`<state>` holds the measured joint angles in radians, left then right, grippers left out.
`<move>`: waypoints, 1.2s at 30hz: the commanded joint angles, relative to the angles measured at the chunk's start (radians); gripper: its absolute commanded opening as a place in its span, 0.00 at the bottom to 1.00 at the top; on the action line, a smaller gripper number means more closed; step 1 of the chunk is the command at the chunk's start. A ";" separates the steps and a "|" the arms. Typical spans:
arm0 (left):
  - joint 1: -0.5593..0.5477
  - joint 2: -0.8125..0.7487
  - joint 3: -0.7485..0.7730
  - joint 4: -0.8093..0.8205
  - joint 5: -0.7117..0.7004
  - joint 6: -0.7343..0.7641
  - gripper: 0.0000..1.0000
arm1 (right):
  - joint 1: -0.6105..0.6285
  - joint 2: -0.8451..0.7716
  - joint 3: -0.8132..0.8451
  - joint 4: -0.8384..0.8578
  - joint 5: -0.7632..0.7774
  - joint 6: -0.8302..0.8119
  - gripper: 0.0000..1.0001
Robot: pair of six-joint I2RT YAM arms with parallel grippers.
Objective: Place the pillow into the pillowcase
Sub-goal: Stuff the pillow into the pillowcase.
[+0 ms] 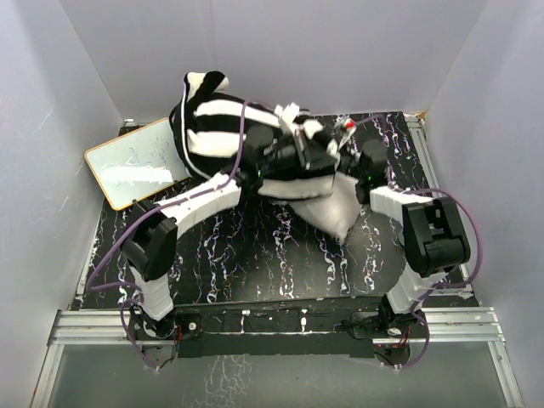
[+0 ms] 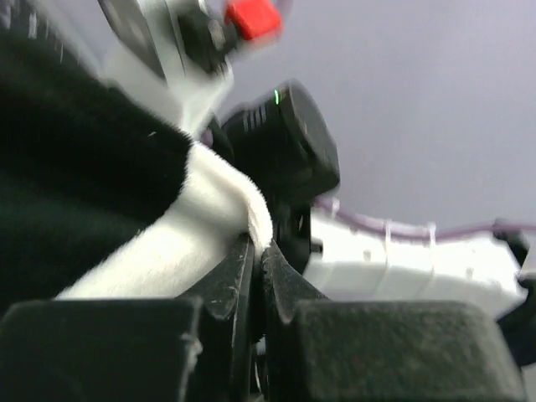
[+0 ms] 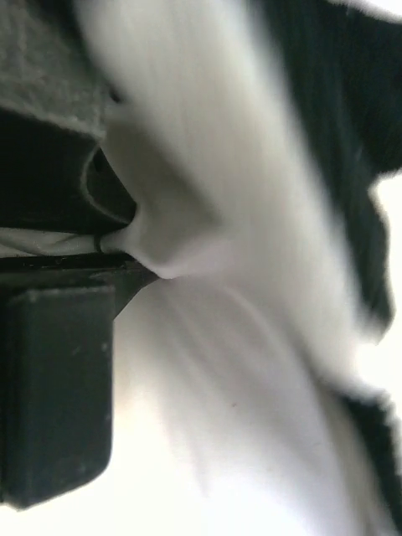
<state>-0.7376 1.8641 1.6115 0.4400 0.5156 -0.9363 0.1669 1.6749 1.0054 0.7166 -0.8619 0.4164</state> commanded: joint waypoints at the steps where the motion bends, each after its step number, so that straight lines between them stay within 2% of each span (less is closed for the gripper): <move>1: -0.060 -0.124 -0.422 0.408 0.093 -0.200 0.00 | 0.048 0.115 -0.178 0.167 -0.101 0.081 0.08; 3: -0.060 -0.147 -0.540 0.415 0.084 -0.199 0.00 | 0.039 0.151 -0.149 0.092 -0.257 0.033 0.10; 5: -0.060 -0.197 -0.610 0.317 0.073 -0.121 0.00 | 0.019 0.124 -0.100 -0.115 -0.377 -0.132 0.14; 6: -0.060 -0.227 -0.623 0.216 0.046 -0.056 0.00 | 0.011 0.086 -0.074 -0.278 -0.385 -0.298 0.20; 8: -0.061 -0.307 -0.631 0.015 -0.027 0.082 0.02 | 0.002 -0.034 0.000 -0.746 -0.310 -0.730 0.36; 9: -0.061 -0.346 -0.636 -0.058 -0.060 0.130 0.10 | 0.000 -0.083 0.025 -0.894 -0.258 -0.880 0.46; 10: -0.061 -0.390 -0.638 -0.121 -0.095 0.177 0.19 | -0.006 -0.127 0.035 -0.979 -0.207 -0.960 0.52; 13: -0.062 -0.501 -0.612 -0.273 -0.162 0.289 0.40 | -0.055 -0.233 0.062 -1.149 -0.101 -1.129 0.66; 15: -0.061 -0.561 -0.564 -0.389 -0.190 0.357 0.50 | -0.098 -0.283 0.084 -1.237 -0.051 -1.208 0.72; 18: -0.062 -0.602 -0.462 -0.533 -0.277 0.432 0.66 | -0.146 -0.324 0.119 -1.247 -0.034 -1.217 0.78; 21: -0.058 -0.547 -0.285 -0.693 -0.457 0.477 0.80 | -0.152 -0.300 0.155 -1.161 -0.051 -1.113 0.79; 24: -0.023 -0.360 -0.045 -0.881 -0.628 0.499 0.82 | -0.152 -0.247 0.160 -1.002 -0.104 -0.912 0.79; 27: -0.016 -0.117 0.203 -1.031 -0.792 0.524 0.82 | -0.152 -0.190 0.175 -0.909 -0.119 -0.785 0.78; 33: -0.016 0.308 0.709 -1.370 -1.101 0.565 0.80 | -0.151 -0.142 0.175 -0.898 -0.083 -0.748 0.78; 35: -0.015 0.374 0.791 -1.417 -1.123 0.582 0.77 | -0.150 -0.131 0.174 -0.892 -0.073 -0.748 0.78; 36: -0.015 0.378 0.791 -1.410 -1.120 0.587 0.73 | -0.148 -0.123 0.174 -0.884 -0.070 -0.748 0.78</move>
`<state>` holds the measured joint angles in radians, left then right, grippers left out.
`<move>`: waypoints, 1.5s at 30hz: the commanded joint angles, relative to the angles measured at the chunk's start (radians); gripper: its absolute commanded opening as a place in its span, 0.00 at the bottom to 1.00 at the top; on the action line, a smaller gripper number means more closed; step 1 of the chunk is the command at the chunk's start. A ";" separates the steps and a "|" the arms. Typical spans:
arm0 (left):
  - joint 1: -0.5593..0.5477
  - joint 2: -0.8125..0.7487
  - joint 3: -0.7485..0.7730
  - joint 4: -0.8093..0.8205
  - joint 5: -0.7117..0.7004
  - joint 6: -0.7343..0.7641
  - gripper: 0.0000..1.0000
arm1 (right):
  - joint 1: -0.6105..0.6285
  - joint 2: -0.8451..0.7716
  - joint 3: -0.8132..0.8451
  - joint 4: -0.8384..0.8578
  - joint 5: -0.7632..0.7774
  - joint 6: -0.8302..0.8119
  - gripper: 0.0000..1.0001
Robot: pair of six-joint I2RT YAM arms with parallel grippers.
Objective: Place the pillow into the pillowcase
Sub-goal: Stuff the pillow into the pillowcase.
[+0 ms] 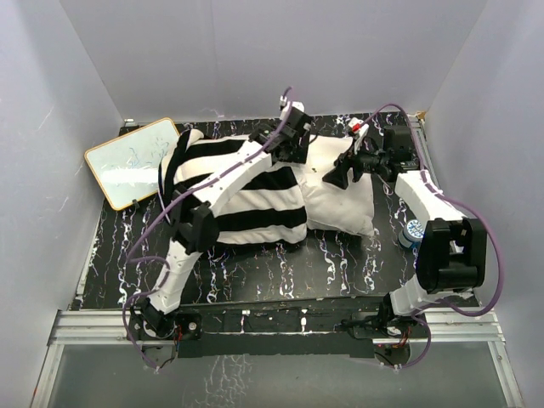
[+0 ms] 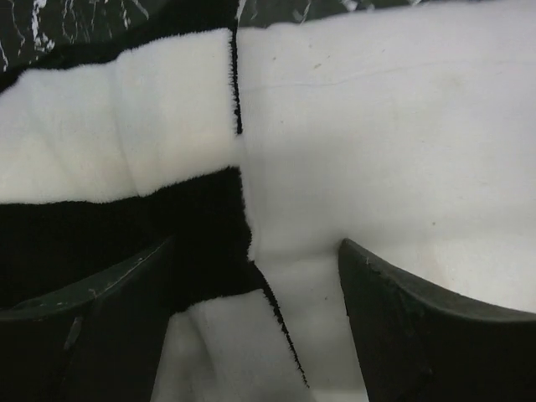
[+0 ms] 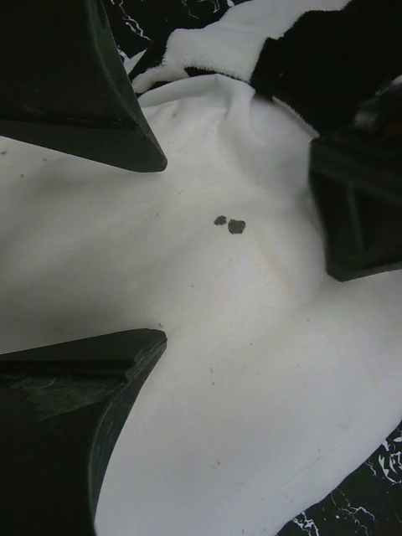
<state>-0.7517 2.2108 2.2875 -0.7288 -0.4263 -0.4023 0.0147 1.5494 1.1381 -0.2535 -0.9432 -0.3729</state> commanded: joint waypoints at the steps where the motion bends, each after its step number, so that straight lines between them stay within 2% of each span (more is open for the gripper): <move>1: -0.001 0.024 0.098 -0.219 -0.162 0.059 0.65 | 0.008 0.012 0.043 0.095 0.014 0.033 0.78; 4: -0.001 -0.035 0.027 -0.135 -0.110 0.060 0.39 | 0.049 0.045 0.062 0.127 0.062 -0.019 0.85; 7: -0.001 -0.089 0.019 -0.101 -0.058 0.046 0.26 | 0.079 0.077 0.081 0.198 0.070 -0.053 0.93; 10: -0.001 -0.135 0.008 -0.071 0.013 0.045 0.20 | 0.098 0.112 0.096 0.281 0.006 -0.072 0.97; 12: -0.001 -0.161 -0.010 -0.051 0.042 0.046 0.03 | 0.120 0.143 0.095 0.327 -0.021 -0.096 0.99; 13: 0.000 -0.173 -0.024 -0.043 0.051 0.046 0.00 | 0.133 0.159 0.095 0.336 -0.025 -0.114 0.99; 17: 0.009 -0.236 -0.101 0.055 0.204 0.060 0.00 | 0.191 0.249 0.088 0.343 0.023 -0.130 0.99; 18: 0.011 -0.259 -0.140 0.101 0.269 0.059 0.00 | 0.205 0.270 0.088 0.341 0.039 -0.113 0.94; 19: 0.011 -0.283 -0.169 0.164 0.348 0.056 0.00 | 0.218 0.291 0.093 0.330 0.044 -0.092 0.85; 20: 0.011 -0.306 -0.190 0.224 0.419 0.045 0.00 | 0.231 0.309 0.099 0.315 0.042 -0.070 0.69; 21: 0.012 -0.323 -0.200 0.290 0.497 0.023 0.00 | 0.241 0.323 0.104 0.316 0.045 -0.028 0.44; 22: 0.011 -0.333 -0.197 0.351 0.566 -0.011 0.00 | 0.248 0.330 0.106 0.329 0.040 0.023 0.24; 23: 0.011 -0.336 -0.184 0.408 0.639 -0.057 0.00 | 0.249 0.327 0.103 0.358 0.032 0.072 0.12; 24: 0.011 -0.331 -0.163 0.468 0.706 -0.109 0.00 | 0.249 0.312 0.102 0.398 0.029 0.134 0.09; 26: 0.005 -0.317 -0.137 0.605 0.839 -0.230 0.00 | 0.240 0.257 0.107 0.518 -0.014 0.296 0.08; 29: -0.031 -0.314 -0.174 0.850 0.926 -0.396 0.00 | 0.228 0.131 0.110 0.857 -0.068 0.680 0.08; 31: -0.051 -0.338 -0.270 0.976 0.942 -0.465 0.00 | 0.239 0.112 0.096 1.050 -0.052 0.917 0.08; 33: -0.055 -0.404 -0.461 1.144 0.939 -0.545 0.00 | 0.264 0.111 -0.018 1.242 -0.001 1.090 0.08; 34: -0.054 -0.447 -0.589 1.223 0.914 -0.573 0.00 | 0.282 0.105 -0.096 1.264 0.035 1.080 0.08; 36: -0.044 -0.533 -0.843 1.314 0.850 -0.600 0.00 | 0.312 0.086 -0.234 1.205 0.108 0.953 0.08; 39: -0.007 -0.607 -1.079 1.366 0.802 -0.611 0.00 | 0.321 0.095 -0.378 1.164 0.143 0.788 0.08; 42: 0.056 -0.613 -1.224 1.378 0.816 -0.617 0.00 | 0.301 0.107 -0.408 1.043 0.121 0.643 0.10; 44: 0.096 -0.608 -1.295 1.401 0.840 -0.620 0.00 | 0.268 0.104 -0.371 0.903 0.060 0.537 0.14; 45: 0.111 -0.608 -1.318 1.400 0.852 -0.621 0.00 | 0.251 0.092 -0.345 0.804 0.021 0.454 0.20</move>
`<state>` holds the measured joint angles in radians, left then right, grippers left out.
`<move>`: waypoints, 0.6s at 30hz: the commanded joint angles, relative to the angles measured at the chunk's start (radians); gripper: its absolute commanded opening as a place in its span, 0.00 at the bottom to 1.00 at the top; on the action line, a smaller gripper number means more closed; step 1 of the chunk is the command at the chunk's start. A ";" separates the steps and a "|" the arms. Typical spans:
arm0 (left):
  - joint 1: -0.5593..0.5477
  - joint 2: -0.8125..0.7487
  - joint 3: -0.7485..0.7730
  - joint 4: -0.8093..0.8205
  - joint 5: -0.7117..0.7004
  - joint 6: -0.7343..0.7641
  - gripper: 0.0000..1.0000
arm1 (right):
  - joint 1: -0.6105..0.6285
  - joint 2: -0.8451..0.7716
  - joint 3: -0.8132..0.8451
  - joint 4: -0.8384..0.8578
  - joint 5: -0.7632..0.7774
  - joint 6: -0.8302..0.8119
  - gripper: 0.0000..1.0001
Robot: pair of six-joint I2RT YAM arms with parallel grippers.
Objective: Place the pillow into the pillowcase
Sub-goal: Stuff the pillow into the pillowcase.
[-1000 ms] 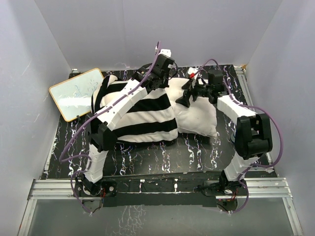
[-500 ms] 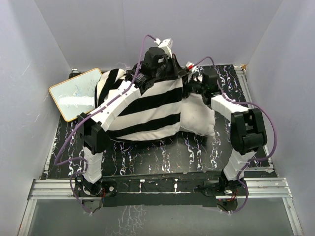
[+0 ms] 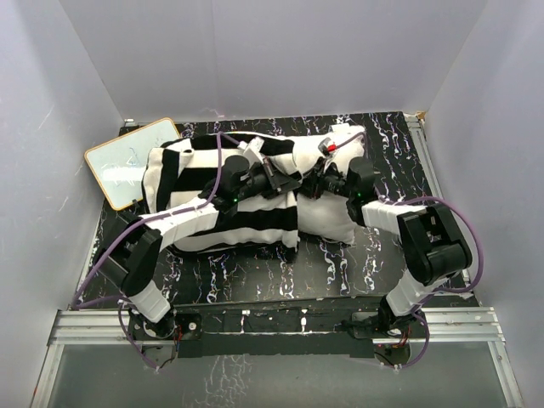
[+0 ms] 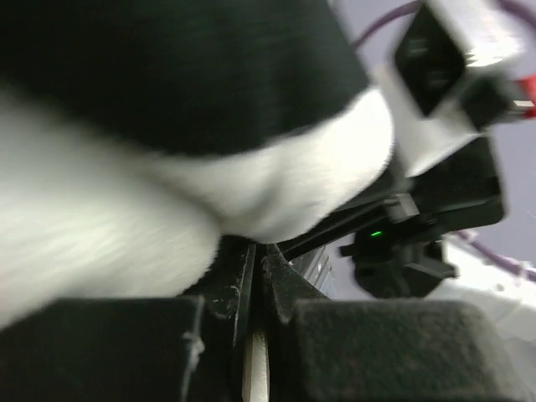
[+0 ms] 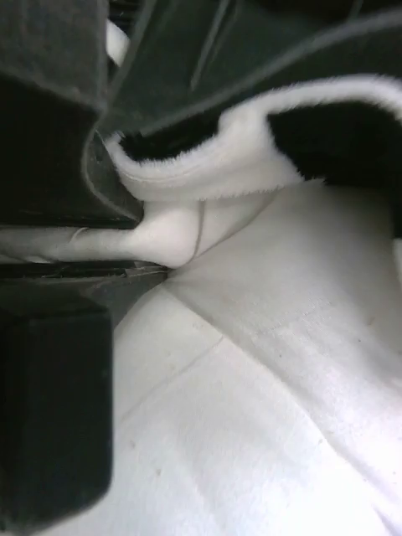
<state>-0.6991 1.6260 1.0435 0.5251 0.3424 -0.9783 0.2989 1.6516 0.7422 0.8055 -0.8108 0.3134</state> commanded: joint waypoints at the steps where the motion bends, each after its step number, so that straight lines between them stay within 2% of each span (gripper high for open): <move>1: 0.072 -0.028 -0.087 0.138 0.096 -0.035 0.00 | -0.047 -0.029 0.083 -0.382 -0.138 -0.336 0.26; 4: 0.081 -0.068 -0.070 -0.009 0.083 0.083 0.00 | -0.084 -0.114 0.189 -0.760 -0.178 -0.723 0.47; 6: 0.081 -0.107 -0.036 -0.128 0.066 0.175 0.00 | -0.103 -0.190 0.250 -0.962 -0.153 -0.961 0.59; 8: 0.081 -0.139 -0.012 -0.229 0.049 0.252 0.00 | -0.113 -0.241 0.304 -1.097 -0.116 -1.124 0.73; 10: 0.081 -0.166 -0.010 -0.288 0.047 0.299 0.00 | -0.126 -0.227 0.429 -1.260 -0.108 -1.237 0.78; 11: 0.081 -0.180 -0.015 -0.294 0.051 0.315 0.00 | -0.138 -0.212 0.488 -1.310 -0.121 -1.260 0.80; 14: 0.081 -0.210 -0.047 -0.284 0.082 0.339 0.00 | -0.147 -0.172 0.596 -1.337 -0.140 -1.316 0.97; 18: 0.079 -0.233 -0.067 -0.268 0.113 0.365 0.00 | -0.148 -0.055 0.671 -1.349 -0.177 -1.505 1.00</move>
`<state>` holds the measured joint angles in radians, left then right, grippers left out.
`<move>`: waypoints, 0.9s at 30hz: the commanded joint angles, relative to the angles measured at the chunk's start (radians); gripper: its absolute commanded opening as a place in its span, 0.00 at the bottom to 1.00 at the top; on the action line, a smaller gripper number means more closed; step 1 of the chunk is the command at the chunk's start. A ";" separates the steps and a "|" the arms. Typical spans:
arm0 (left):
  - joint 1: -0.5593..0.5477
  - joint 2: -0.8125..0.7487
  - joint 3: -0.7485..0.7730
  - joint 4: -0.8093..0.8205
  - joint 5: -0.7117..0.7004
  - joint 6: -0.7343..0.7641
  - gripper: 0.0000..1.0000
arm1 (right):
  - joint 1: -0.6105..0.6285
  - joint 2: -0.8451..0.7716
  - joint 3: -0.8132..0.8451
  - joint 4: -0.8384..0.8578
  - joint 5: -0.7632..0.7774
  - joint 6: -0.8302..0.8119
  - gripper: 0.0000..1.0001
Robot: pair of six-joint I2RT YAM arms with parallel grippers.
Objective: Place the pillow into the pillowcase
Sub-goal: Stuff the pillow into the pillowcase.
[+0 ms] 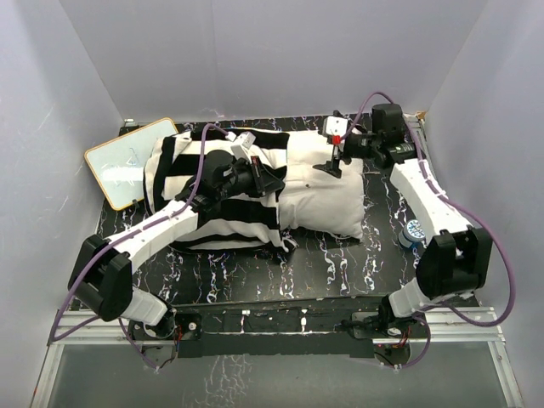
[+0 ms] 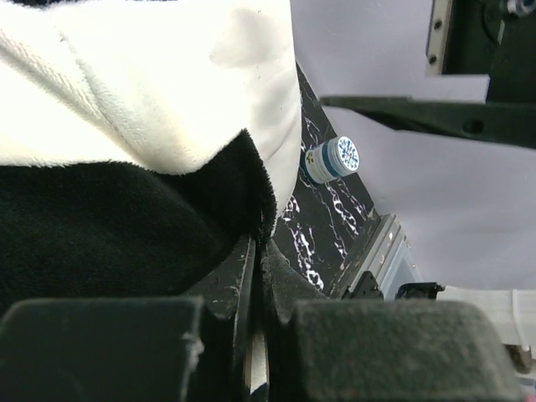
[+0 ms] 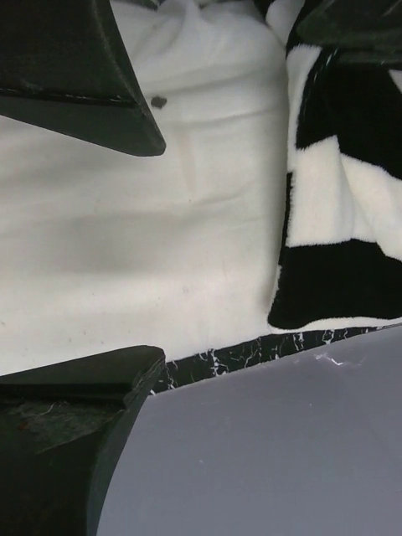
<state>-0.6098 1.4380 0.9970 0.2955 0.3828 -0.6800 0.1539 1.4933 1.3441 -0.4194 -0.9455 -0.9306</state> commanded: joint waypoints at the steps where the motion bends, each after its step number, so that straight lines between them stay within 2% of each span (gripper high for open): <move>1: -0.011 -0.048 -0.023 -0.033 0.081 0.071 0.00 | -0.001 0.140 0.095 -0.138 -0.050 -0.310 1.00; 4: -0.015 -0.057 -0.028 -0.024 0.101 0.082 0.00 | 0.015 0.285 0.216 -0.270 -0.048 -0.408 1.00; 6: -0.021 -0.061 -0.038 -0.009 0.114 0.091 0.00 | 0.032 0.348 0.242 -0.283 -0.022 -0.404 0.99; 7: -0.023 -0.063 -0.043 -0.002 0.120 0.094 0.00 | 0.039 0.370 0.241 -0.275 -0.009 -0.383 0.95; 8: -0.026 -0.062 -0.046 0.004 0.126 0.099 0.00 | 0.050 0.389 0.242 -0.271 0.013 -0.356 0.85; 11: -0.027 -0.061 -0.038 0.016 0.131 0.127 0.00 | 0.081 0.426 0.261 -0.307 0.052 -0.271 0.29; 12: -0.027 -0.058 -0.023 0.017 0.124 0.138 0.00 | 0.086 0.420 0.256 -0.301 0.045 -0.245 0.15; 13: -0.026 -0.047 0.005 0.012 0.103 0.154 0.00 | 0.088 0.401 0.240 -0.252 0.042 -0.188 0.09; 17: -0.012 0.085 0.260 -0.078 0.058 0.207 0.00 | 0.091 0.262 0.204 0.142 0.122 0.152 0.08; 20: -0.001 0.206 0.546 -0.130 0.065 0.213 0.00 | 0.090 0.227 0.423 0.184 0.120 0.345 0.08; 22: 0.000 0.263 0.675 -0.137 0.066 0.222 0.00 | 0.089 0.228 0.549 0.179 0.062 0.470 0.08; 24: 0.000 0.292 0.743 -0.119 0.070 0.220 0.00 | 0.093 0.198 0.559 0.201 -0.052 0.601 0.08; 27: -0.001 0.286 0.693 -0.010 0.135 0.165 0.00 | 0.146 0.116 0.376 0.283 -0.152 0.738 0.08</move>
<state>-0.5812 1.7519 1.6756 0.1421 0.4046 -0.4732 0.2256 1.7641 1.8080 -0.3504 -0.8753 -0.4950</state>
